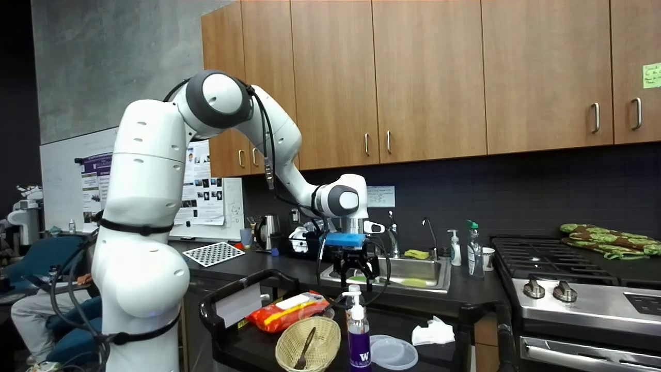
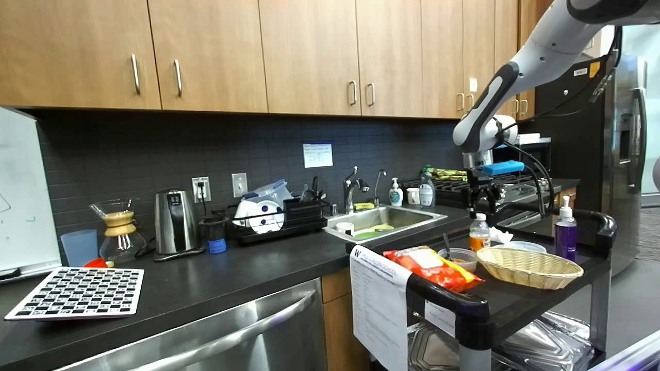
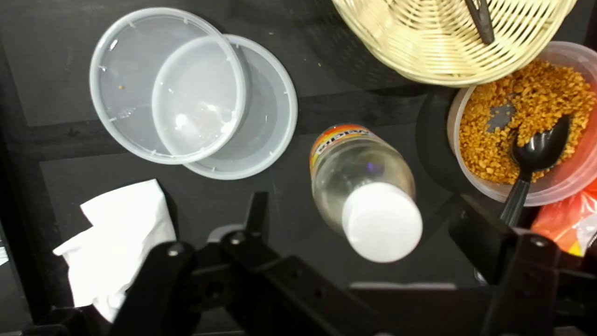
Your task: Pick up the bottle with the orange label then set it back down on the service trolley.
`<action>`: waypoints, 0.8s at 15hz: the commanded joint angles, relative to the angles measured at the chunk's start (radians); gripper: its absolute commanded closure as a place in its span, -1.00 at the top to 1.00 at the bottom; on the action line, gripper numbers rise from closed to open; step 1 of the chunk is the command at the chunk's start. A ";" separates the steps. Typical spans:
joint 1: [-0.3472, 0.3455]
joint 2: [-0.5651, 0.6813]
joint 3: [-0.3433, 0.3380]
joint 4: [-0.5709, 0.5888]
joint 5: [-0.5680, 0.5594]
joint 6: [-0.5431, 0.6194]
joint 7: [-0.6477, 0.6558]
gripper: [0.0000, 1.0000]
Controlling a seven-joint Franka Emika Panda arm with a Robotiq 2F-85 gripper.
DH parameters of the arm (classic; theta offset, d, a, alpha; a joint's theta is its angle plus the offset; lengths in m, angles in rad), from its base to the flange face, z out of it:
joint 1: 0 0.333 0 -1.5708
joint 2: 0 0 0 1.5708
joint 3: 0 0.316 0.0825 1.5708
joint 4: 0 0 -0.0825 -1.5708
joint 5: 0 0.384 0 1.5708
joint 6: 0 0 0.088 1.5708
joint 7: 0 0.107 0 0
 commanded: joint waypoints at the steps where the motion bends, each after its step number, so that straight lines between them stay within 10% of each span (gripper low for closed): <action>1: -0.008 0.050 0.009 0.051 0.022 0.017 -0.033 0.81; 10: -0.006 0.054 0.017 0.051 0.015 0.025 -0.031 -0.57; 11: -0.004 0.050 0.017 0.051 0.013 0.026 -0.030 -0.59; 12: -0.003 0.049 0.017 0.052 0.010 0.027 -0.024 -0.05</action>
